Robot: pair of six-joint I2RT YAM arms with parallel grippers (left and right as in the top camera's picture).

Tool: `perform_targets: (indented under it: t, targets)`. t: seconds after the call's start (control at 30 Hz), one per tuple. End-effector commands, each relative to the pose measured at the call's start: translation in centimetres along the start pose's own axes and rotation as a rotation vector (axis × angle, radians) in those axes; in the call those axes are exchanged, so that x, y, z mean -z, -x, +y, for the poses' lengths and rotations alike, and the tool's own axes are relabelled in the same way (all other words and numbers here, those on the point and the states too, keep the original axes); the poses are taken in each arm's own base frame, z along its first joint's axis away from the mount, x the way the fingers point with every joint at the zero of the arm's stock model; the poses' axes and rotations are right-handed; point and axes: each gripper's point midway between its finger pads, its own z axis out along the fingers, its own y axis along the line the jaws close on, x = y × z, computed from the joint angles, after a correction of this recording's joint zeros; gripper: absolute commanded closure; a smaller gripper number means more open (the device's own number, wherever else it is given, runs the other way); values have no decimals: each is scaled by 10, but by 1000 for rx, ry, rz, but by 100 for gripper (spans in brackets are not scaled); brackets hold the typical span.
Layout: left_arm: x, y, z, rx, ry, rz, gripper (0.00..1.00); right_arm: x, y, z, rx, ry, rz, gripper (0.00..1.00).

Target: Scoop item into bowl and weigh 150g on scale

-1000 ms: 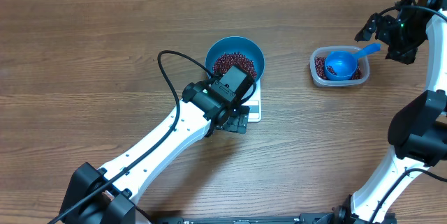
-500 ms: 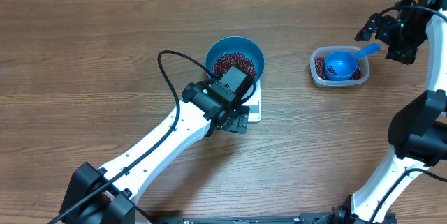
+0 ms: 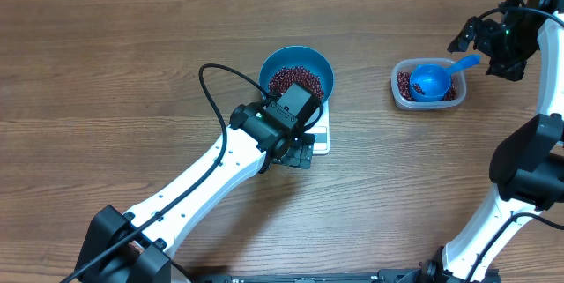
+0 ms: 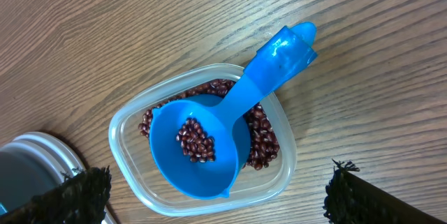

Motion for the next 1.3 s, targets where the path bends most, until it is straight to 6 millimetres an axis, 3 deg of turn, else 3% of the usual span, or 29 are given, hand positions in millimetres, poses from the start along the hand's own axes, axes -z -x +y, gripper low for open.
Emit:
perform_targets:
  t: [0.0,0.83,1.03,1.2,1.27]
  targets:
    - [9,9,0,25,-7,-38,0,10,4,1,0,-1,-32,0]
    - [9,9,0,25,-7,-38,0,12,5,2,3,-2,-39,0]
    - [9,9,0,25,-7,-38,0,55,2,22,48,14,-137,0]
    - [9,9,0,25,-7,-38,0,123,-14,59,136,51,-290,0]
    - [9,9,0,25,-7,-38,0,159,-28,74,176,71,-372,0]
